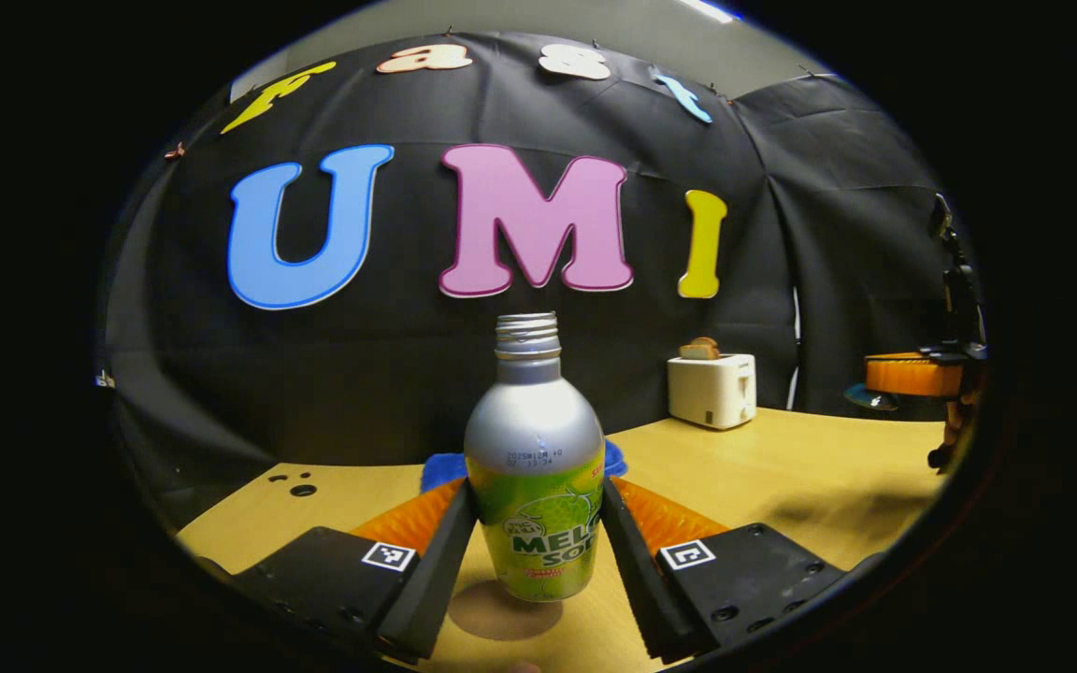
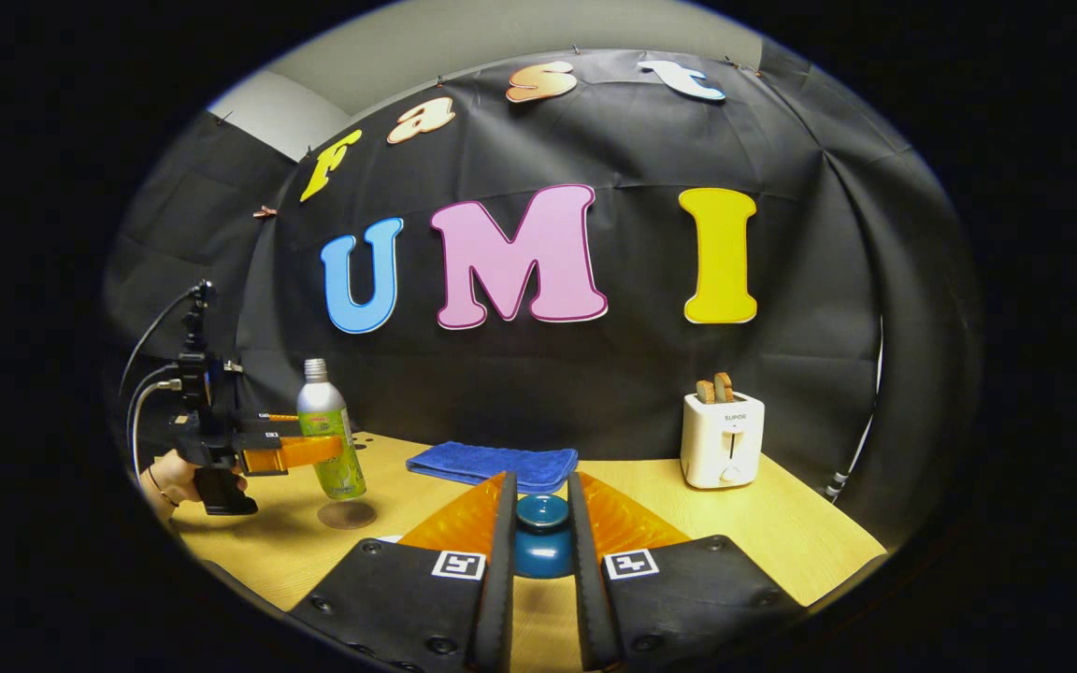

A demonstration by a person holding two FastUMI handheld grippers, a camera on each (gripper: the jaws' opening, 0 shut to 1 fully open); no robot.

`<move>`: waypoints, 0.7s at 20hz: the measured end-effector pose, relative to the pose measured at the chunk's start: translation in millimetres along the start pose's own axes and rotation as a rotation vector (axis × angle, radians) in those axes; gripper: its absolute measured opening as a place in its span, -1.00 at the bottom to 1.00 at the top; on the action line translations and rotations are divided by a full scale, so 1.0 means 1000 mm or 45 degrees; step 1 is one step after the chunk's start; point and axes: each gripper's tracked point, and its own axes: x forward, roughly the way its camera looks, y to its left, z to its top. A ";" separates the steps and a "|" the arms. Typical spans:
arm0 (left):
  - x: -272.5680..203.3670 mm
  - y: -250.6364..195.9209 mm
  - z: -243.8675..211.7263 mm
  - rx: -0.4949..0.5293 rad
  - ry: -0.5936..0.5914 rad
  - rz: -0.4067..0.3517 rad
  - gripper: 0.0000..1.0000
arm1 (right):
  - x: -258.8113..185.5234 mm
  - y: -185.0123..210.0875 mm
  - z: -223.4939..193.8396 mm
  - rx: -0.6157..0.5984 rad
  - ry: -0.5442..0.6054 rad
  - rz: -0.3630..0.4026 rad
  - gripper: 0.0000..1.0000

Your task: Open the teacup lid with one hand, grasp the water bottle and pour water into the teacup with the other hand; after pouring, place the water bottle on the coaster and then close the teacup lid.

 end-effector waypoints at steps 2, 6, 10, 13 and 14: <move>-0.003 0.001 -0.005 -0.040 0.032 0.012 0.60 | 0.001 0.001 -0.001 -0.007 0.004 0.001 -0.27; 0.001 0.014 -0.018 -0.086 0.048 0.078 0.60 | 0.001 0.005 -0.002 -0.013 0.007 0.009 -0.27; 0.003 0.018 -0.036 -0.100 0.103 0.078 0.60 | 0.003 0.006 -0.006 -0.013 0.019 0.012 -0.27; 0.007 0.019 -0.044 -0.116 0.117 0.077 0.60 | 0.004 0.008 -0.005 -0.016 0.017 0.015 -0.37; 0.009 0.020 -0.045 -0.115 0.115 0.080 0.61 | 0.004 0.008 -0.006 -0.017 0.017 0.017 -0.27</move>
